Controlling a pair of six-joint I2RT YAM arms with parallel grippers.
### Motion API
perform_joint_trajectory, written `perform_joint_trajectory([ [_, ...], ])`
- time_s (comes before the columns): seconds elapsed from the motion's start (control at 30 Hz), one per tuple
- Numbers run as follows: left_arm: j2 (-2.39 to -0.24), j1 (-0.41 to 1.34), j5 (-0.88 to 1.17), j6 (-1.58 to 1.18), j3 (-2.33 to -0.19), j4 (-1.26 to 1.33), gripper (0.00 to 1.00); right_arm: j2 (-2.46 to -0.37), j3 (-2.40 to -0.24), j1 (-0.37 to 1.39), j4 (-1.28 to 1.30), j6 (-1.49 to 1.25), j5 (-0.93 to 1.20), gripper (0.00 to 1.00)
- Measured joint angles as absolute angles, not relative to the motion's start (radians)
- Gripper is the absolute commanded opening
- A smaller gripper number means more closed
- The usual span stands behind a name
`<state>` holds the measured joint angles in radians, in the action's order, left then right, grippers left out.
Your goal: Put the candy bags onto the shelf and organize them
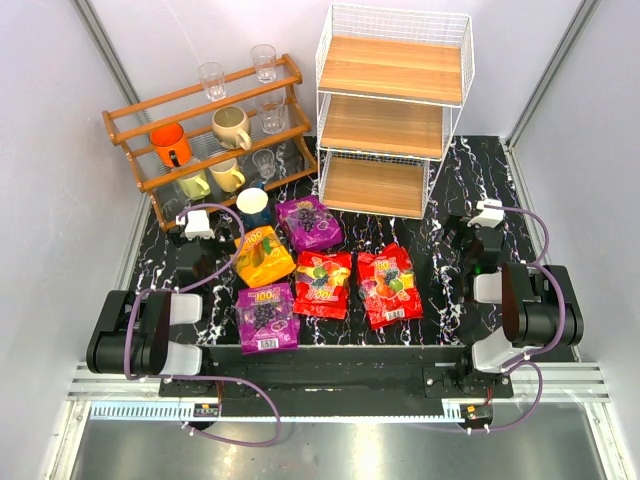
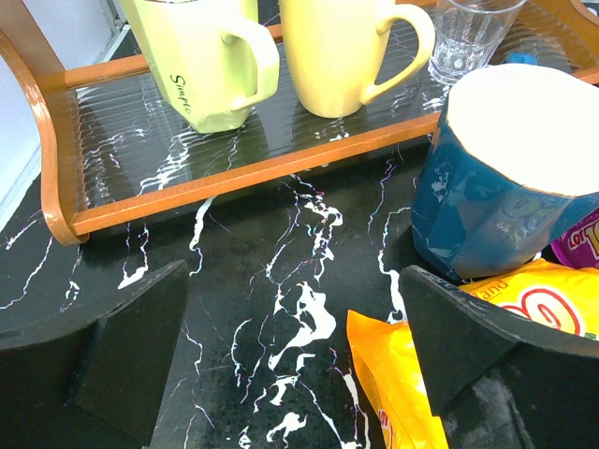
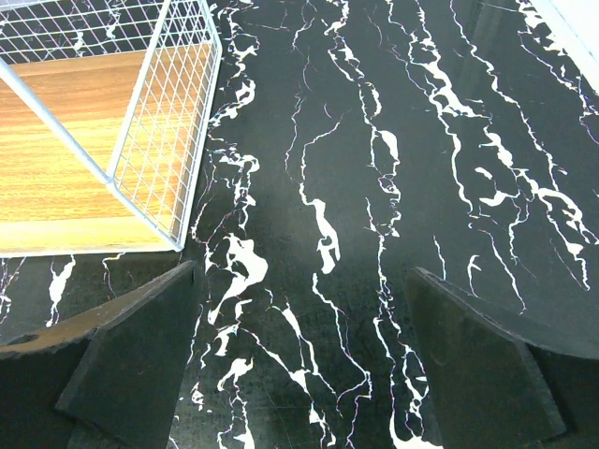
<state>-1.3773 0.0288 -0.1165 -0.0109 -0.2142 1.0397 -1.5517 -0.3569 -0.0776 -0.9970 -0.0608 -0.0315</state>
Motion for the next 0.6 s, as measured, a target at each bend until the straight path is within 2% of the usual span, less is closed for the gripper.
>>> perform_joint_trajectory([
  [0.33, -1.377, 0.029, -0.117, -0.011, -0.215, 1.04, 0.99, -1.53, -0.357, -0.078, -0.965, -0.06, -0.032, 1.0],
  [0.5, -1.363, 0.032, -0.13, -0.011, -0.216, 1.016, 0.99, -1.281, -0.389, -0.078, -0.746, -0.089, -0.036, 1.0],
  [0.6, -1.251, 0.05, -0.167, -0.013, -0.237, 0.874, 0.99, -1.118, -0.498, -0.078, -0.566, -0.168, -0.046, 1.0],
])
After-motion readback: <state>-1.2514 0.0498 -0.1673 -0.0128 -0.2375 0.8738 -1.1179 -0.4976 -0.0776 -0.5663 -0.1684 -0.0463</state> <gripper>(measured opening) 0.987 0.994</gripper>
